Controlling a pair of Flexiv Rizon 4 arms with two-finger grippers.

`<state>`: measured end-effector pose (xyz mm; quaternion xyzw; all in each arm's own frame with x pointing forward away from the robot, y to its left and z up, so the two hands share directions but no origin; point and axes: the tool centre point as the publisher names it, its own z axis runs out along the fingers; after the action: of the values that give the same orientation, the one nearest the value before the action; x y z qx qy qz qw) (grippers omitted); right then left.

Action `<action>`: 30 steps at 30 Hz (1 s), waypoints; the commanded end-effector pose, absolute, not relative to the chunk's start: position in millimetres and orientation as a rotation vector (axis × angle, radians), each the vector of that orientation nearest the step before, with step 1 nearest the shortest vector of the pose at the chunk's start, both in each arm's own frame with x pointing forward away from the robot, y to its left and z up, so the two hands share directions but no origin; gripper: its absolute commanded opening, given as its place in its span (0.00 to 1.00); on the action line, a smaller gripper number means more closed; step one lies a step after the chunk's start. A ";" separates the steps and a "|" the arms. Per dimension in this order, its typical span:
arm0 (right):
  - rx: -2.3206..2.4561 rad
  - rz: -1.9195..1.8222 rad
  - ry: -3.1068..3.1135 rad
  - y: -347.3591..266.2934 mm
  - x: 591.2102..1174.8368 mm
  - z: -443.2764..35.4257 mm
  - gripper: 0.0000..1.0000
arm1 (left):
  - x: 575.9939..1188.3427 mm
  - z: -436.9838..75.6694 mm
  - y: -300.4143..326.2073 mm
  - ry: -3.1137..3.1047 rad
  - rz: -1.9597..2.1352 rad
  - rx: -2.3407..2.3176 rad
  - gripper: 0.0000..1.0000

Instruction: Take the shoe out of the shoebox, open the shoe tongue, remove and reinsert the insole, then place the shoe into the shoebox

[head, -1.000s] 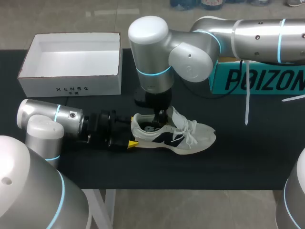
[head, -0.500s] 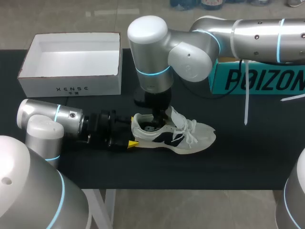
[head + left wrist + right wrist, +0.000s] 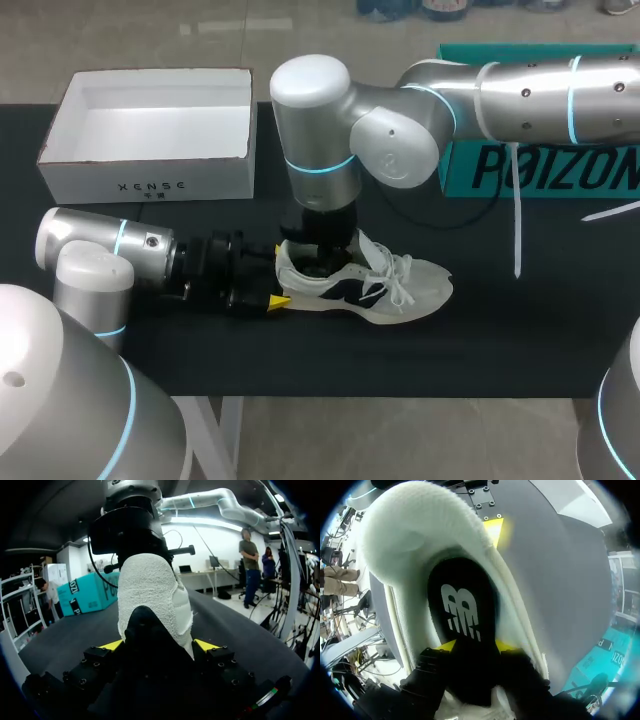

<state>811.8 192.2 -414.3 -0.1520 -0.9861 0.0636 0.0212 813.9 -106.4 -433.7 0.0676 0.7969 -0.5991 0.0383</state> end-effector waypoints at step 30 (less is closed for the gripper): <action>-0.550 0.078 -3.098 185.6 793.1 -401.9 0.00 | 814.5 -435.4 -106.4 2.444 -1.837 0.209 0.00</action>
<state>798.1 188.8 -406.5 -0.1734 -0.9844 0.0280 0.0006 813.1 -106.5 -433.1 0.0685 0.7968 -0.5991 0.0384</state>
